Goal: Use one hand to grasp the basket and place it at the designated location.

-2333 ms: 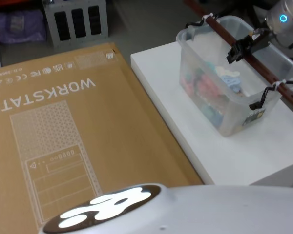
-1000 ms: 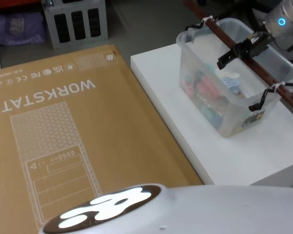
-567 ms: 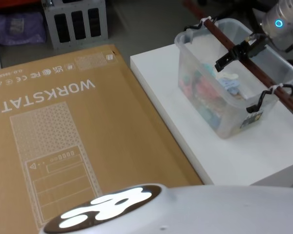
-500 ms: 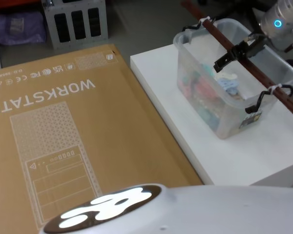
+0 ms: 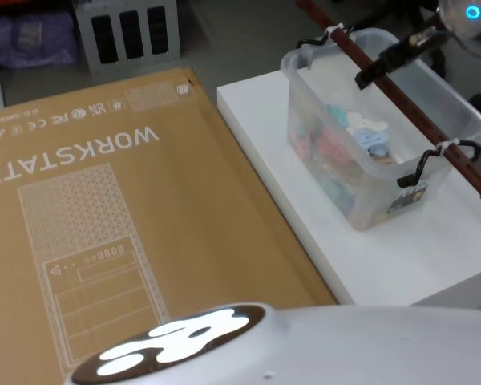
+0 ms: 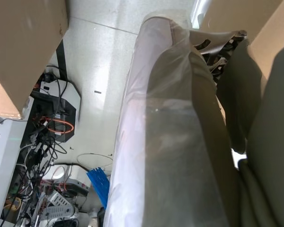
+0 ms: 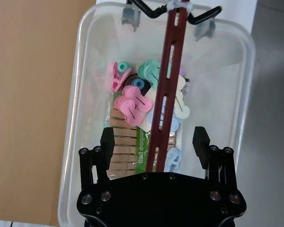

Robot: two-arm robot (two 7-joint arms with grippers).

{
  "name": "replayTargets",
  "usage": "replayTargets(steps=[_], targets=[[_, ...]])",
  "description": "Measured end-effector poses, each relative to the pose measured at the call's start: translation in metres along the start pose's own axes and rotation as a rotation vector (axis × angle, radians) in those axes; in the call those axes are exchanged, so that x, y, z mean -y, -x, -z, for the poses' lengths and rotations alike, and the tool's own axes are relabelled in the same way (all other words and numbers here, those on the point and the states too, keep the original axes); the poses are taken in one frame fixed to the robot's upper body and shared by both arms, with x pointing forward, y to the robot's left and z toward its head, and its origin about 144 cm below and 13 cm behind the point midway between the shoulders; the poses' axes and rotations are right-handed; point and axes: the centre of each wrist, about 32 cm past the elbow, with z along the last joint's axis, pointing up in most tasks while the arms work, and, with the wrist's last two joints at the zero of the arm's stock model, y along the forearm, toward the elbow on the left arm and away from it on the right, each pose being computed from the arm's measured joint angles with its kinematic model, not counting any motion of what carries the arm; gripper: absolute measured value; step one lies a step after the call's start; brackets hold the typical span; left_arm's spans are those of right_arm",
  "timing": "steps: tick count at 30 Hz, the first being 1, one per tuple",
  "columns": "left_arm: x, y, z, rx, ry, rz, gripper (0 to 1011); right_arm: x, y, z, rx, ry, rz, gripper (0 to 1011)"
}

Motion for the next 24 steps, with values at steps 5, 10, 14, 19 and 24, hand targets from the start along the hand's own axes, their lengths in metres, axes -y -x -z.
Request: replayTargets(steps=[5, 10, 14, 19, 24], targets=[[0.0, 0.0, 0.0, 0.0, 0.0, 0.0, 0, 0.016, 0.01, -0.006, 0.0, 0.034, 0.045, 1000], [0.0, 0.0, 0.0, 0.0, 0.0, 0.0, 0, 0.038, 0.021, -0.01, 0.005, 0.06, 0.1, 1000], [0.0, 0.0, 0.0, 0.0, 0.0, 0.0, 0, 0.051, 0.027, -0.012, 0.007, 0.072, 0.131, 1000], [0.0, 0.0, 0.0, 0.0, 0.0, 0.0, 0, 0.063, 0.033, -0.015, 0.01, 0.079, 0.161, 1000], [0.0, 0.0, 0.0, 0.0, 0.0, 0.0, 0, 0.069, 0.037, -0.017, 0.006, 0.082, 0.177, 1000]])
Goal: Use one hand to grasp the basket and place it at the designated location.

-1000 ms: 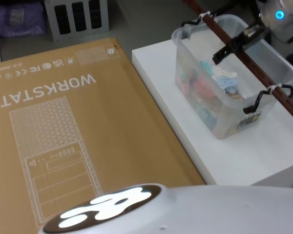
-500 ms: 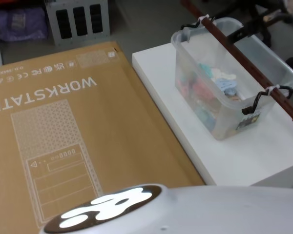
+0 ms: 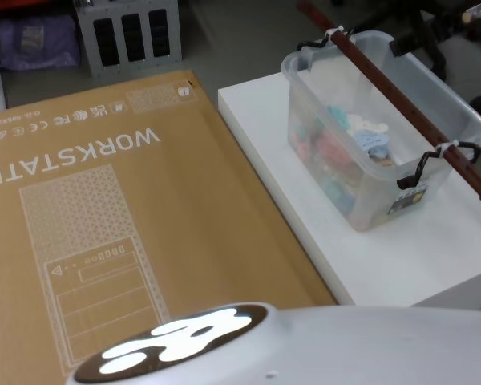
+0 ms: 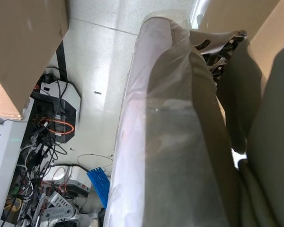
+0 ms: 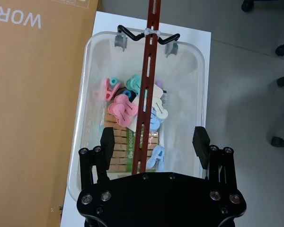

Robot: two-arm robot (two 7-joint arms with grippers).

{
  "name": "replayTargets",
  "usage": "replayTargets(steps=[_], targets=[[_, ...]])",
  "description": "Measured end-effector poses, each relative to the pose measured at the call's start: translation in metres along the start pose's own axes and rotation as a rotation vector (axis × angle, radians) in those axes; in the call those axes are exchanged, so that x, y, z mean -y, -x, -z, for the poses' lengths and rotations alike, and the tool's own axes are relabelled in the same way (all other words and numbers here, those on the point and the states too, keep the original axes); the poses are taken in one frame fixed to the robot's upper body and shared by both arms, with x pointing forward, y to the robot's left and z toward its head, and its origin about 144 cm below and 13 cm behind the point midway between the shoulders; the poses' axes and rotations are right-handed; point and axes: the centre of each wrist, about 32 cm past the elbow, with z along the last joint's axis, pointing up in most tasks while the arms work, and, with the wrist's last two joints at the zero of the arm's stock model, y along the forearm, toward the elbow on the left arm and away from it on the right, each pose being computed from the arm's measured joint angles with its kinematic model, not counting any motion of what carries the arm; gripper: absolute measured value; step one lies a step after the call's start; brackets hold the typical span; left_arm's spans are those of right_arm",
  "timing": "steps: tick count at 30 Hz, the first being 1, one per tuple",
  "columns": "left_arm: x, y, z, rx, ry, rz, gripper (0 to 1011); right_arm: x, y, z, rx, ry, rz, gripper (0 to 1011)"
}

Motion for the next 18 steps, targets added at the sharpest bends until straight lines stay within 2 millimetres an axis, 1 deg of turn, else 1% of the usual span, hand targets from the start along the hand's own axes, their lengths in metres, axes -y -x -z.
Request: replayTargets(steps=[7, 10, 12, 16, 18], targets=[[0.0, 0.0, 0.0, 0.0, 0.0, 0.0, 0, 0.008, 0.002, -0.001, -0.006, 0.011, 0.02, 1000], [0.0, 0.0, 0.0, 0.0, 0.0, 0.0, 0, 0.01, -0.001, 0.001, -0.017, 0.009, 0.02, 1000], [0.0, 0.0, 0.0, 0.0, 0.0, 0.0, 0, 0.009, -0.006, 0.005, -0.026, -0.004, 0.006, 1000], [0.0, 0.0, 0.0, 0.0, 0.0, 0.0, 0, 0.002, -0.036, 0.02, -0.06, -0.043, -0.059, 1000], [0.0, 0.0, 0.0, 0.0, 0.0, 0.0, 0, 0.002, -0.043, 0.024, -0.065, -0.049, -0.073, 1000]])
